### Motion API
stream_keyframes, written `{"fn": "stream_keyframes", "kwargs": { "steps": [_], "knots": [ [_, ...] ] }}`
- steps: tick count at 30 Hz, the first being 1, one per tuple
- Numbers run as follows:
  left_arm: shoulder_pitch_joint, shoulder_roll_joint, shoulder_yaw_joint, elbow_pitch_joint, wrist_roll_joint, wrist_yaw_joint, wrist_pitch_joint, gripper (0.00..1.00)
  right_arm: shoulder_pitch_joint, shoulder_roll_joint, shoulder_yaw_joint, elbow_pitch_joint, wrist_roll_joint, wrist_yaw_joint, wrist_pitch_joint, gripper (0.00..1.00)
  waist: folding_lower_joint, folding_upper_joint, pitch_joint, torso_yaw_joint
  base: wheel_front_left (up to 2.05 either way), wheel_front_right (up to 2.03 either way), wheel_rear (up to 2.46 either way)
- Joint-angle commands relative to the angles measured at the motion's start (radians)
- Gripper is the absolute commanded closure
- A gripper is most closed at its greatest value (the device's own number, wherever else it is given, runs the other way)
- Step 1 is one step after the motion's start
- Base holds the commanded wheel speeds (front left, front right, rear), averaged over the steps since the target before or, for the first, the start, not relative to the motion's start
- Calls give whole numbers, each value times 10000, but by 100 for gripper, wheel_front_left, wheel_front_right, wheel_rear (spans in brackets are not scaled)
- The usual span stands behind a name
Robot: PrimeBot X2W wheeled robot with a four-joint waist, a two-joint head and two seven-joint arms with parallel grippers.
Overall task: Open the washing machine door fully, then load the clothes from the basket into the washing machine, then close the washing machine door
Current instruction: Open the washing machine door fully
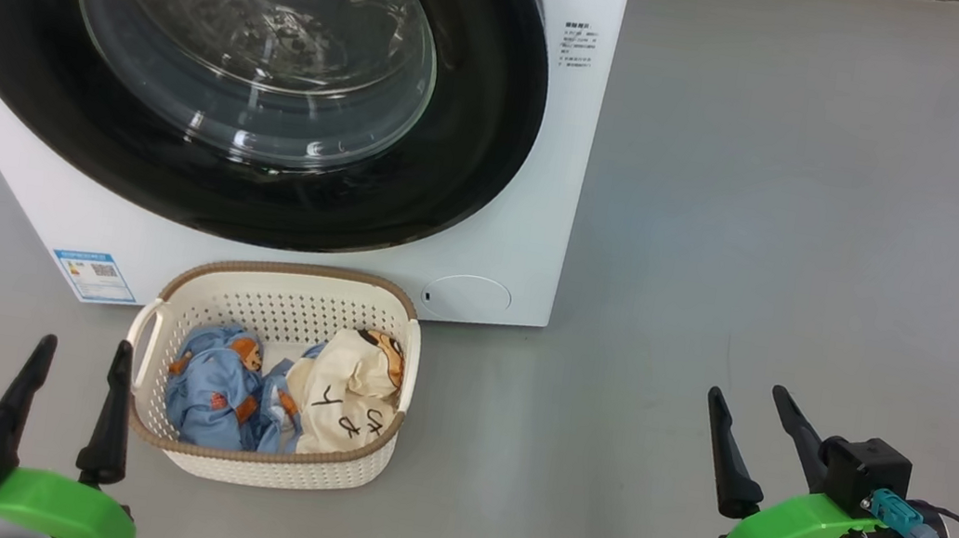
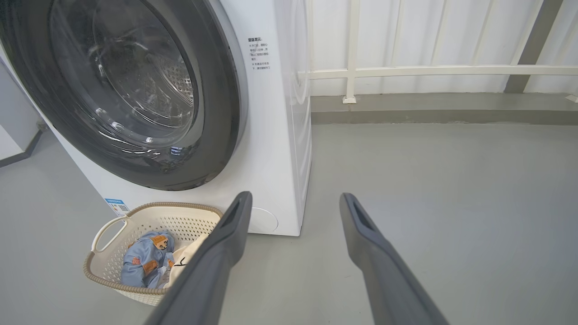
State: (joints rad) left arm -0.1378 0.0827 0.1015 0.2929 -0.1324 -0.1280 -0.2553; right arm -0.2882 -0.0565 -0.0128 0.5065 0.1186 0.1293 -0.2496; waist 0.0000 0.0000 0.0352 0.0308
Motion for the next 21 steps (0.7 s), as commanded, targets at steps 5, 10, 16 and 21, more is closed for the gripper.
{"fn": "stream_keyframes", "kwargs": {
  "steps": [5,10,16,21],
  "knots": [
    [-83,225,268,-278,106,-22,-65,0,-205,63,239,-346,-22,14,-122,0,0,0,41,36,0,0,0],
    [-92,215,254,-293,105,-23,-65,0,-212,63,238,-430,-29,14,-122,0,0,0,125,65,0,0,0],
    [-155,241,272,-369,96,-24,-65,0,-247,63,179,-513,-76,14,-122,0,0,0,282,85,0,0,0],
    [-210,238,276,-444,118,-25,-65,0,-314,63,148,-606,24,14,-122,0,0,0,429,100,0,0,0]
  ]
}}
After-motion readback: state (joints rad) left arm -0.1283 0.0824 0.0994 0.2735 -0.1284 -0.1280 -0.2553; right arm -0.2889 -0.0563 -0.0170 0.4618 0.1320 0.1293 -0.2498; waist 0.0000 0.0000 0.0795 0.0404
